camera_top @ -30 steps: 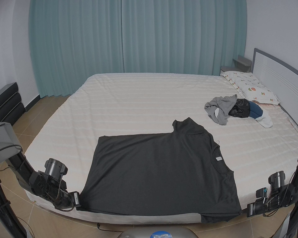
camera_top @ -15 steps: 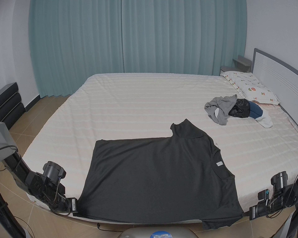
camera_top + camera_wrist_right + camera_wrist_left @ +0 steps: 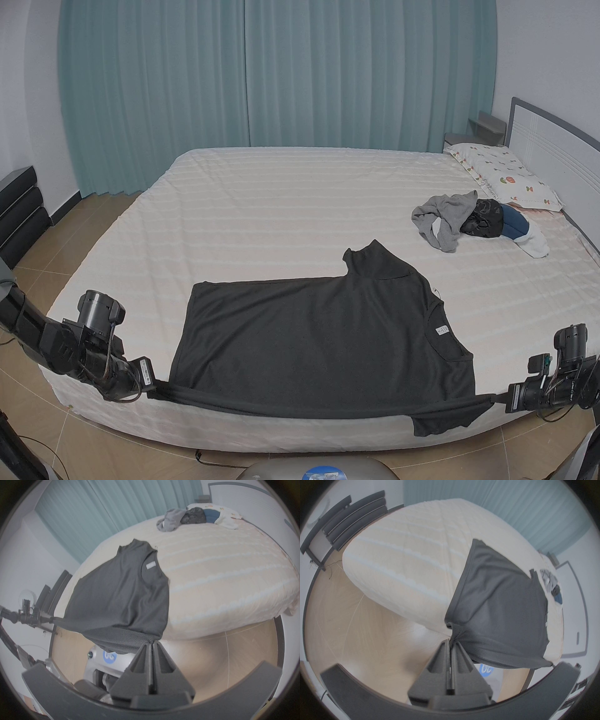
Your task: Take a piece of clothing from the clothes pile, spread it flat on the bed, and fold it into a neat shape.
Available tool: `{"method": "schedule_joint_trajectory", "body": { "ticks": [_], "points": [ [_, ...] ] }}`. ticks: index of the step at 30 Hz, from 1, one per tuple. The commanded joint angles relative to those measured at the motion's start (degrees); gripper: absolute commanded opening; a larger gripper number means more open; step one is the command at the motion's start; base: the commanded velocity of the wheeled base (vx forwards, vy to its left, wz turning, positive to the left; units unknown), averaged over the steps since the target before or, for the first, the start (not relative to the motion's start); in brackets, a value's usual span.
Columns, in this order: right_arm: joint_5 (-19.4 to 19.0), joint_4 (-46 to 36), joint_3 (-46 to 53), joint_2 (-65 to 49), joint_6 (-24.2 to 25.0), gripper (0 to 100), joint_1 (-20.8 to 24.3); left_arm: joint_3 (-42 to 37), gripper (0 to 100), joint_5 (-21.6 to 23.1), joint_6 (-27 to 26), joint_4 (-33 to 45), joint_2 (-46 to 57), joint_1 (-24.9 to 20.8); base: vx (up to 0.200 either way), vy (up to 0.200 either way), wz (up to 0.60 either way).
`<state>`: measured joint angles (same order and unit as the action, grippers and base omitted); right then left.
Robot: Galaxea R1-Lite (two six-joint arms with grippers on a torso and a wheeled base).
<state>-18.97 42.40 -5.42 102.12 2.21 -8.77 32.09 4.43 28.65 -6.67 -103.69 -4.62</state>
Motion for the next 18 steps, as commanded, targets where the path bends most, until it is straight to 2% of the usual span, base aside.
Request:
{"method": "schedule_joint_trajectory", "body": {
  "ticks": [1, 18],
  "points": [
    [0.16, -0.04, -2.92, -2.89, 1.75, 0, 0.94, 3.16, 0, -0.03, 1.85, -0.19, 1.65, 0.05, 0.0, 0.0, 0.0],
    [-0.02, -0.3, -9.96, 1.41, 2.19, 0, 3.05, 6.94, 0, 0.32, 2.2, 0.43, -0.9, 1.37, 0.0, 0.0, 0.0]
  ]
}}
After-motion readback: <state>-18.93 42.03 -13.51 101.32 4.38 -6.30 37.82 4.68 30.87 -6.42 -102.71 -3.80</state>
